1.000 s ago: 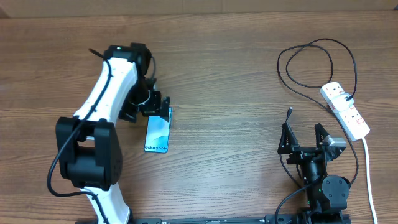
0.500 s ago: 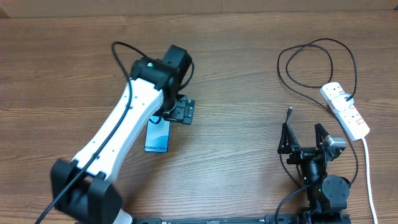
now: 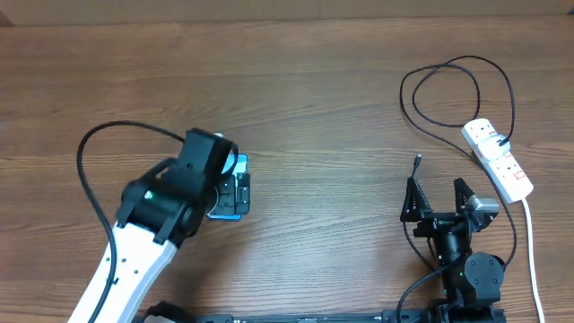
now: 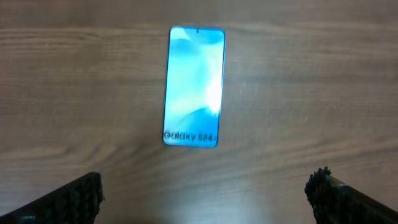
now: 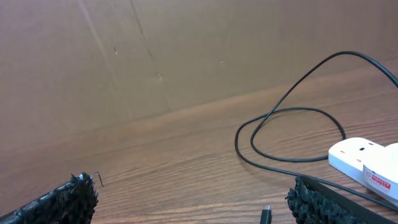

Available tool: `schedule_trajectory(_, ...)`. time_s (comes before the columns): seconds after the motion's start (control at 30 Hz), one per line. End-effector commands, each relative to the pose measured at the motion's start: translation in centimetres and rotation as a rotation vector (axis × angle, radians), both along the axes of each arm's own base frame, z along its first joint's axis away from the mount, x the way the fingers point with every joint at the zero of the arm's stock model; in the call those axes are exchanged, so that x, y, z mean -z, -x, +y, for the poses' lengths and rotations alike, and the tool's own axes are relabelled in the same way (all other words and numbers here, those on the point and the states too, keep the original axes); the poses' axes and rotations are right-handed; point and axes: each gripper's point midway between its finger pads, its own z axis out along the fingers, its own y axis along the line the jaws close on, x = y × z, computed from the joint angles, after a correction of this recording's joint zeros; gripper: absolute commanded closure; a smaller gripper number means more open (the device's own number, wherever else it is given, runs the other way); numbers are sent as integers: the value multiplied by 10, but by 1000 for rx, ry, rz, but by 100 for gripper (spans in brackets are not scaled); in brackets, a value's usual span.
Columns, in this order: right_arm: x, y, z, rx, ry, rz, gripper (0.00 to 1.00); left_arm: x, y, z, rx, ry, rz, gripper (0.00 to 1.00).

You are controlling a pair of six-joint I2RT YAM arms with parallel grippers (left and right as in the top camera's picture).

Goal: Plug charger to phone and switch on socket
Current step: 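Close the left gripper on the phone's long edges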

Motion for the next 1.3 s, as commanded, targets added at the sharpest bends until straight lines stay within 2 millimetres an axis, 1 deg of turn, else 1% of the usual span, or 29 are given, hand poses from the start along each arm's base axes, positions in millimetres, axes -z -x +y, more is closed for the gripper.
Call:
schedule_trajectory(0.0,2,0,-2,13,1,-5,0,12,-6,3,-44,3,0,1)
schedule_trajectory(0.1,2,0,-2,13,1,-5,0,25,-12,3,-68,-9,48,0)
schedule_trajectory(0.17,2,0,-2,13,1,-5,0,41,-17,6,-96,-21,110,0)
schedule_trajectory(0.37,2,0,-2,13,1,-5,0,88,-31,25,-150,-82,286,0)
schedule_trajectory(0.4,2,0,-2,13,1,-5,0,93,-33,25,-145,-87,298,0)
schedule_trajectory(0.47,2,0,-2,13,1,-5,0,102,-37,21,-55,-102,316,0)
schedule_trajectory(0.53,2,0,-2,13,1,-5,0,108,-39,15,28,-112,323,1)
schedule_trajectory(0.7,2,0,-2,13,1,-5,0,109,-45,4,96,-74,301,0)
schedule_trajectory(0.9,2,0,-2,13,1,-5,0,108,-60,-1,113,-64,242,0)
schedule_trajectory(1.0,2,0,-2,13,1,-5,0,111,-68,-3,112,-58,223,0)
schedule_trajectory(1.13,2,0,-2,13,1,-5,0,120,-71,-4,112,-62,236,1)
schedule_trajectory(1.27,2,0,-2,13,1,-5,0,135,-70,-3,111,-73,275,0)
